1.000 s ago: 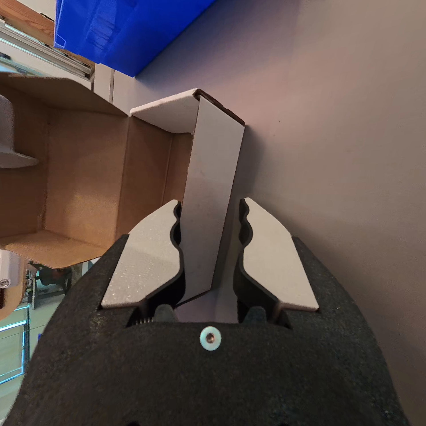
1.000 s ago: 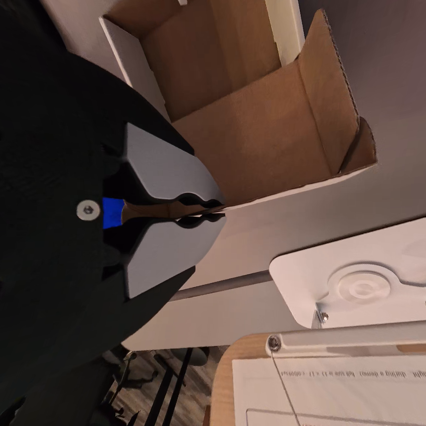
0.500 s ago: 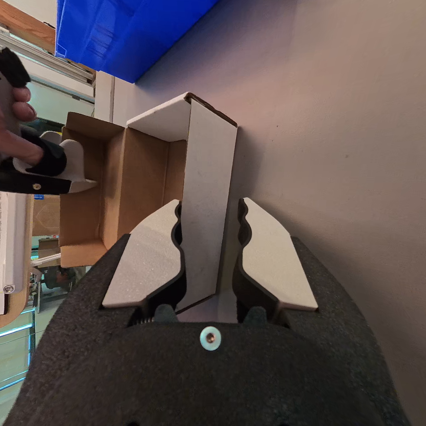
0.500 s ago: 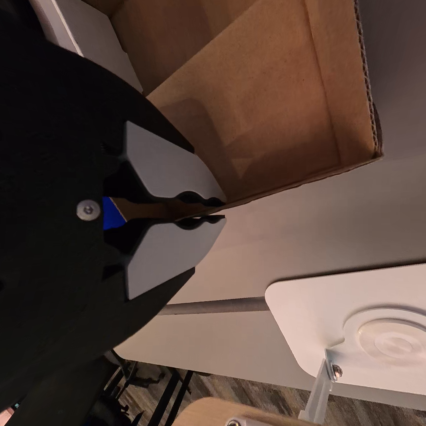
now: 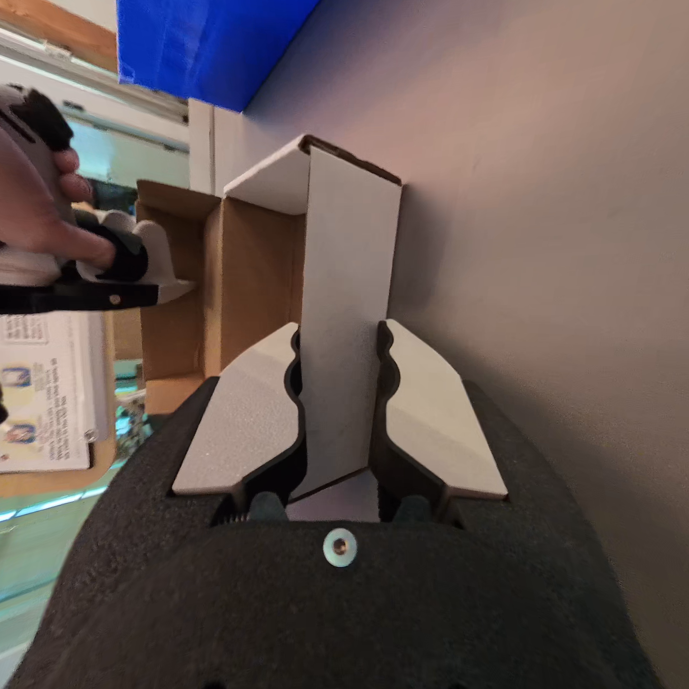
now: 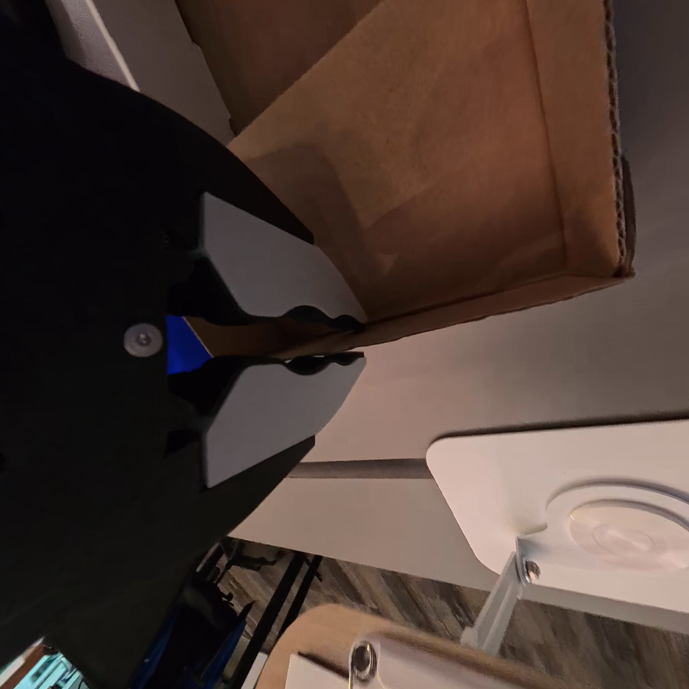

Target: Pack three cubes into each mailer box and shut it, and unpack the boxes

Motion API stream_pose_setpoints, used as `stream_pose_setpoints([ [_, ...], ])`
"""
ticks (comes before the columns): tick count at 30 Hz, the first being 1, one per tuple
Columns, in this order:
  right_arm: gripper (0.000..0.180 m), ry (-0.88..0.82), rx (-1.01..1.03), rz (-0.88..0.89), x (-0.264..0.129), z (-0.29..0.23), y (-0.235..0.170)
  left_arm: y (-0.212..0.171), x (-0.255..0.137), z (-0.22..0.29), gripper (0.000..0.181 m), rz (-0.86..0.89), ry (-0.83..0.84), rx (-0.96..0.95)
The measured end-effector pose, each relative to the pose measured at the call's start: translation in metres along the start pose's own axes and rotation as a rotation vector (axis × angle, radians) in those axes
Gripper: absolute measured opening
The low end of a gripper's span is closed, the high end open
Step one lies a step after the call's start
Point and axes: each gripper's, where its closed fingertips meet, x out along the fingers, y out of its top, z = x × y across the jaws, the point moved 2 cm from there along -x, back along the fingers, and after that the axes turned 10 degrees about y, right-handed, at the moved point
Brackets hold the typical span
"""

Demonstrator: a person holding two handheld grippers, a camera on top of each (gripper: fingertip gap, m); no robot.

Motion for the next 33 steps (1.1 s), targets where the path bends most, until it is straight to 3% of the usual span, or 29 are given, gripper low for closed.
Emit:
stream_pose_setpoints([
  [6,0.01,-0.009,0.024,0.076,-0.005,0.006,0.031,-0.032,0.002,-0.011,0.039,-0.15,0.01,-0.072],
  [11,0.018,-0.064,-0.069,0.04,0.008,0.007,0.043,-0.026,0.004,-0.01,0.039,-0.079,-0.057,-0.203],
  [16,0.027,-0.069,-0.073,0.106,0.001,0.006,0.044,-0.026,0.004,-0.01,0.04,-0.075,-0.05,-0.183],
  [25,0.064,-0.165,-0.02,0.467,-0.066,0.001,0.037,-0.024,0.008,-0.011,0.043,-0.045,-0.039,-0.203],
  [33,0.065,-0.31,0.093,0.926,-0.176,-0.016,0.005,-0.021,0.007,-0.013,0.053,-0.035,-0.048,-0.252],
])
